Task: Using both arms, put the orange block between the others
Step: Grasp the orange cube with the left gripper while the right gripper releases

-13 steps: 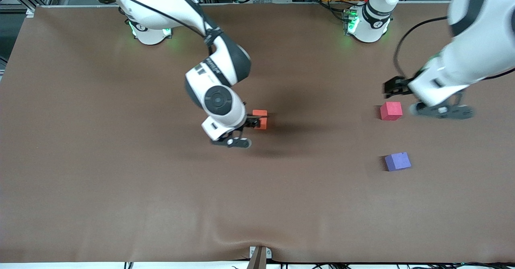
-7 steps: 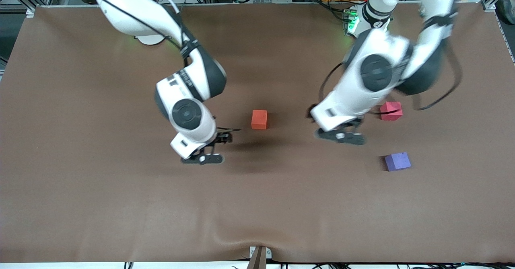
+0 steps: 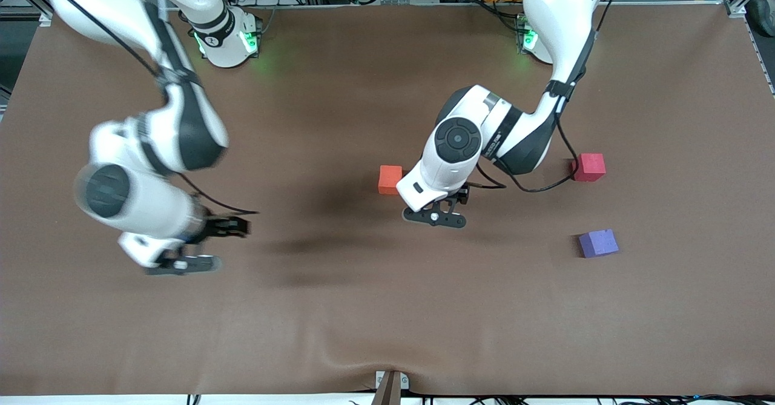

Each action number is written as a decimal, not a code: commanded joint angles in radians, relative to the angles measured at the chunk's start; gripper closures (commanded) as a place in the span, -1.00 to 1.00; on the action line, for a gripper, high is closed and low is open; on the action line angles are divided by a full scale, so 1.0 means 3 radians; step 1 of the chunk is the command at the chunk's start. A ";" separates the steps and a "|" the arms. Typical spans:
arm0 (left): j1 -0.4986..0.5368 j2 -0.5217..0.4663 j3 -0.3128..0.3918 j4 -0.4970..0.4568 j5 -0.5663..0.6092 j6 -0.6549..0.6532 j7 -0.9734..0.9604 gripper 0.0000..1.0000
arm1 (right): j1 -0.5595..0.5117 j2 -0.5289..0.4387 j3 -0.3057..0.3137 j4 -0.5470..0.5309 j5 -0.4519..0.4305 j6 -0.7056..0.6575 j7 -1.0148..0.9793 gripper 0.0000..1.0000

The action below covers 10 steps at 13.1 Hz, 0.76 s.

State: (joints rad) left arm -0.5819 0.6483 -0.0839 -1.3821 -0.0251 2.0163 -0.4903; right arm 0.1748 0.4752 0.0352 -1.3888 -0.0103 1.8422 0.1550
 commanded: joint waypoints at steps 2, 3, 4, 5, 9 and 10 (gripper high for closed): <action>-0.0249 0.0191 0.0039 0.0123 -0.0029 0.0049 -0.0472 -1.00 | -0.0423 -0.0734 0.0077 -0.0325 -0.0053 -0.0320 -0.0453 -1.00; -0.0269 0.0227 0.0024 0.0123 -0.0034 0.0059 -0.0508 -1.00 | -0.0510 -0.0907 0.0072 -0.0325 -0.0053 -0.0469 -0.0587 -1.00; -0.0355 0.0283 0.0029 0.0123 -0.0034 0.0059 -0.0599 -1.00 | -0.0602 -0.1061 0.0047 -0.0325 -0.0053 -0.0622 -0.0664 -1.00; -0.0442 0.0334 0.0034 0.0123 -0.0034 0.0095 -0.0722 -1.00 | -0.0674 -0.1179 0.0021 -0.0320 -0.0053 -0.0765 -0.0751 -1.00; -0.0581 0.0467 0.0034 0.0107 -0.0029 0.0176 -0.0973 -1.00 | -0.0731 -0.1450 -0.0153 -0.0249 -0.0048 -0.1236 -0.1033 -1.00; -0.0581 0.0487 0.0034 0.0107 -0.0029 0.0207 -0.0963 -1.00 | -0.0701 -0.1522 -0.0153 -0.0254 -0.0048 -0.1364 -0.1008 -1.00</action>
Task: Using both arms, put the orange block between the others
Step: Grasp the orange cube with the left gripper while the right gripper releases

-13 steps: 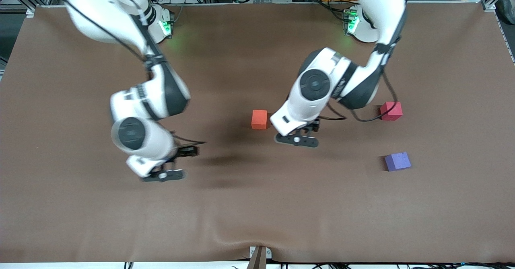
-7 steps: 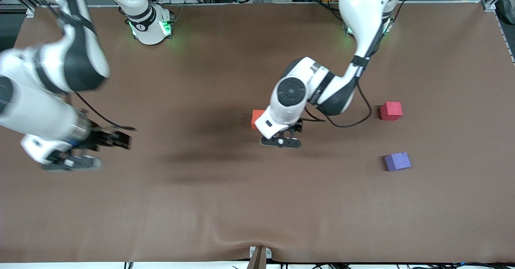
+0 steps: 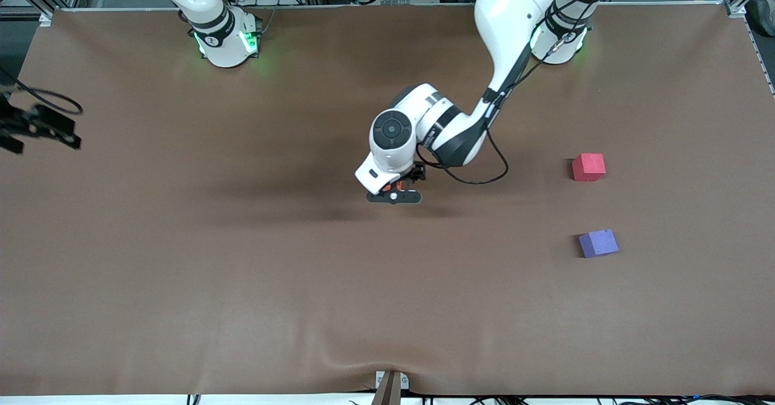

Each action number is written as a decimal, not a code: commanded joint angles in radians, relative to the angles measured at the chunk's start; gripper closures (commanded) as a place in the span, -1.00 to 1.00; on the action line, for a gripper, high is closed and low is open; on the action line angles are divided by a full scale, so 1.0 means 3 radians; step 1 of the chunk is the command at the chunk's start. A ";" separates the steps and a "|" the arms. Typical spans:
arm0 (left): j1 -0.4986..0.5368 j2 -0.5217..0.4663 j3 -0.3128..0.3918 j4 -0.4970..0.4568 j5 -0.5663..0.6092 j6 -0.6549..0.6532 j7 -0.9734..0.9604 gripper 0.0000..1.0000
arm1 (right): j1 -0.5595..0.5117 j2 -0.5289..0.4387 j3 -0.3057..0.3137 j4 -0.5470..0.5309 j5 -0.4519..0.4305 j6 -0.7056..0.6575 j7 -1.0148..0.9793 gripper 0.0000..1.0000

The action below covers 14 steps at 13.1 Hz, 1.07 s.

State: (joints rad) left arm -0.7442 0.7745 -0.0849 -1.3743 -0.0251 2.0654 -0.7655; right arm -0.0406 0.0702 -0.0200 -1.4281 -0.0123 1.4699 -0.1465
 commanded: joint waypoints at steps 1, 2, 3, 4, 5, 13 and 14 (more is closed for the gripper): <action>-0.0045 0.0092 0.0037 0.0081 -0.0029 0.0089 -0.0036 -1.00 | 0.0018 -0.0188 0.0036 -0.0123 -0.0026 -0.0205 0.0008 -1.00; -0.0091 0.0118 0.0037 0.0081 -0.0024 0.0110 -0.0051 -1.00 | 0.0018 -0.0188 0.0036 -0.0123 -0.0015 -0.0211 0.0013 -1.00; -0.0107 0.0133 0.0037 0.0071 -0.0013 0.0120 -0.0031 -1.00 | 0.0013 -0.0183 0.0036 -0.0123 -0.0005 -0.0206 0.0013 -1.00; -0.0102 0.0134 0.0037 0.0071 -0.0008 0.0120 0.0000 -1.00 | 0.0013 -0.0183 0.0011 -0.0123 0.0005 -0.0200 0.0018 -1.00; -0.0107 0.0159 0.0037 0.0071 -0.0013 0.0130 0.0000 -1.00 | 0.0018 -0.0183 -0.0020 -0.0123 0.0010 -0.0205 0.0018 -1.00; -0.0107 0.0195 0.0032 0.0020 0.0007 0.0146 0.0077 -0.78 | 0.0002 -0.0193 -0.0010 0.0025 0.0143 -0.0216 0.0269 -1.00; -0.0107 0.0205 0.0032 0.0020 0.0007 0.0146 0.0077 -0.71 | -0.0003 -0.0193 -0.0015 0.0041 0.0148 -0.0221 0.0238 -1.00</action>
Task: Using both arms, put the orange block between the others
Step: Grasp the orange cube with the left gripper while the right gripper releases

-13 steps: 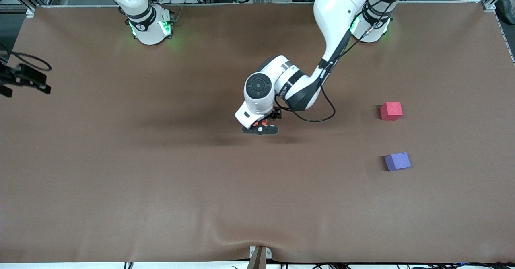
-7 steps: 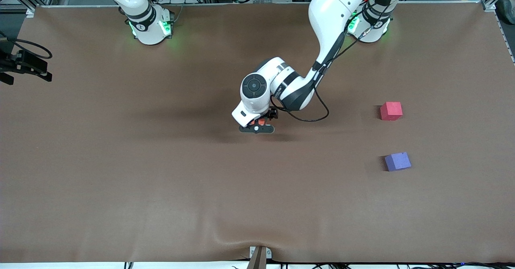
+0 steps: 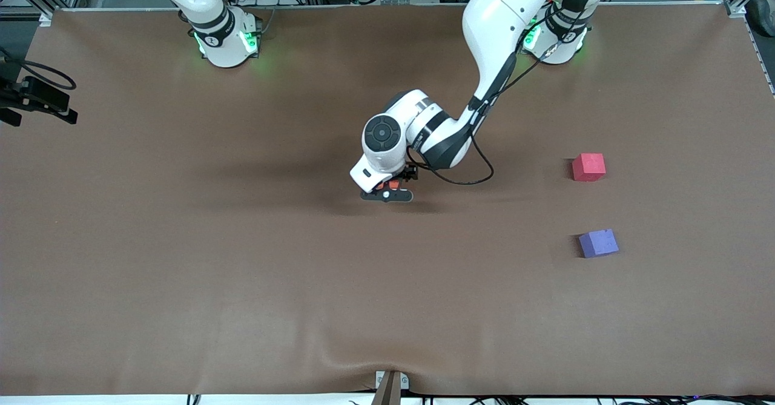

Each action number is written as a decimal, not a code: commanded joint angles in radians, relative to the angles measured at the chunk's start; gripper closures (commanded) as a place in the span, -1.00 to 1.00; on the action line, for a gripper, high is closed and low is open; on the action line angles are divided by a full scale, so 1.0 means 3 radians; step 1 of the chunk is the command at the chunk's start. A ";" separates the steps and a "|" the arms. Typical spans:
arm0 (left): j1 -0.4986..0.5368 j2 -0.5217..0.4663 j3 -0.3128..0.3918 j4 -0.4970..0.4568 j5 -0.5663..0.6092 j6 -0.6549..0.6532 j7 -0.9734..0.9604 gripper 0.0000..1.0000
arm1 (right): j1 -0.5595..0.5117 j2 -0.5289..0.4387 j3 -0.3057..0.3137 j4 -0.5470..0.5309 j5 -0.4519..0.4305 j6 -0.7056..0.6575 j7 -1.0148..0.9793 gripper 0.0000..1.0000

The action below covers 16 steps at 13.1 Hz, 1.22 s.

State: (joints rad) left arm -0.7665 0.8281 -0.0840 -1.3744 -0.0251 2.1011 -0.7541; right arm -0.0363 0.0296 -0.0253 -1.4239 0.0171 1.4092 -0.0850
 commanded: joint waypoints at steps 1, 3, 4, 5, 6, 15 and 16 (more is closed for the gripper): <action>-0.0037 0.0027 0.0029 0.0015 0.0007 0.0027 0.0039 -0.70 | -0.0017 -0.0058 0.0002 0.0092 0.0045 -0.0024 0.0028 -1.00; -0.0083 0.0001 0.0029 -0.0076 0.0007 0.0022 0.0039 -0.55 | -0.0007 -0.0053 0.0013 0.0134 0.0040 -0.0029 0.0043 -1.00; -0.0083 -0.0004 0.0029 -0.0077 0.0002 0.0022 0.0039 -0.41 | -0.0002 -0.0053 0.0028 0.0134 0.0050 -0.0105 0.0043 -1.00; -0.0068 -0.0004 0.0029 -0.0072 0.0007 0.0022 0.0059 -0.18 | 0.0003 -0.0043 0.0028 0.0134 0.0050 -0.0202 0.0043 -1.00; -0.0068 -0.0004 0.0029 -0.0072 0.0007 0.0022 0.0100 0.09 | 0.0024 -0.0027 0.0038 0.0139 0.0030 -0.0198 0.0058 -1.00; 0.0580 -0.0918 0.0040 -0.0067 -0.0034 -0.0830 0.0197 0.68 | -0.0002 0.0075 0.0018 0.0124 0.0050 -0.0019 0.0069 -1.00; 0.0733 -0.1051 0.0035 -0.0072 -0.0034 -0.0979 0.0243 0.67 | -0.0002 0.0075 0.0018 0.0124 0.0050 -0.0019 0.0069 -1.00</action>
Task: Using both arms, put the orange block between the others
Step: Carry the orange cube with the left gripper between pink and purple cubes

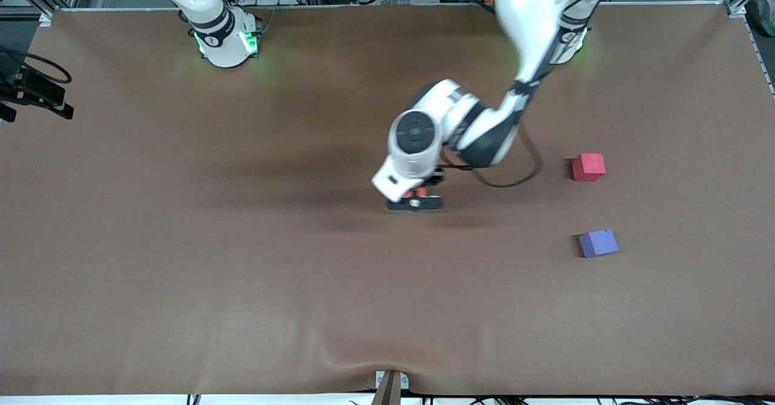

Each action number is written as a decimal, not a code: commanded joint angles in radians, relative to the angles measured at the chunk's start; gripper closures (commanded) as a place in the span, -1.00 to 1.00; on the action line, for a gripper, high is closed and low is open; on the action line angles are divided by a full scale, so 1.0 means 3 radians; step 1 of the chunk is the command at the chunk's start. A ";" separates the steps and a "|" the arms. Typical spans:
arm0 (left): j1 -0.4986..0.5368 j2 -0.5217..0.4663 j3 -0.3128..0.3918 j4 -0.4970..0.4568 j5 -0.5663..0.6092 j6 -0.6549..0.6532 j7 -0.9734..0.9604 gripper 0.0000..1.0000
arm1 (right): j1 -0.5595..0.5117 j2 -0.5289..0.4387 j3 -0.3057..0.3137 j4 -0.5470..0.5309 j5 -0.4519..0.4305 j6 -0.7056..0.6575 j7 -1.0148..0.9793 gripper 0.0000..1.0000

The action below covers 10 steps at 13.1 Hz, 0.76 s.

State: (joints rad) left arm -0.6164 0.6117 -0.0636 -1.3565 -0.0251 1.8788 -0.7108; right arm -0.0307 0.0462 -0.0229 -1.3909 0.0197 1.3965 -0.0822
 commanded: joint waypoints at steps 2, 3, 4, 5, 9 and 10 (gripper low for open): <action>0.0550 -0.0545 -0.0039 -0.0197 -0.0039 -0.0473 0.0348 0.64 | -0.0015 0.0020 0.0010 0.0004 0.0042 0.0024 0.0059 -1.00; 0.0703 -0.0647 -0.0039 -0.0279 -0.0039 -0.0545 0.0507 0.63 | -0.0025 0.0020 0.0010 0.0004 0.0042 0.0024 0.0059 -1.00; 0.0851 -0.0724 -0.0039 -0.0386 -0.0039 -0.0591 0.0695 0.63 | -0.0030 0.0020 0.0005 0.0004 0.0037 0.0024 0.0064 -1.00; 0.1010 -0.0796 -0.0039 -0.0519 -0.0039 -0.0602 0.0950 0.63 | -0.0046 0.0035 0.0000 0.0004 0.0037 0.0029 0.0064 -1.00; 0.1578 -0.0996 -0.0039 -0.1066 0.0002 -0.0582 0.1954 0.61 | -0.0077 0.0066 0.0000 0.0004 0.0042 0.0065 0.0059 -1.00; 0.1721 -0.1006 -0.0039 -0.1168 0.0007 -0.0551 0.2107 0.60 | -0.0077 0.0066 0.0000 0.0004 0.0042 0.0065 0.0059 -1.00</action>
State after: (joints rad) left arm -0.1550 0.3694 -0.0621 -1.6027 -0.0248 1.6906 -0.1549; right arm -0.0398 0.0648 -0.0313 -1.3928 0.0197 1.4113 -0.0787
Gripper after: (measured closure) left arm 0.476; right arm 0.000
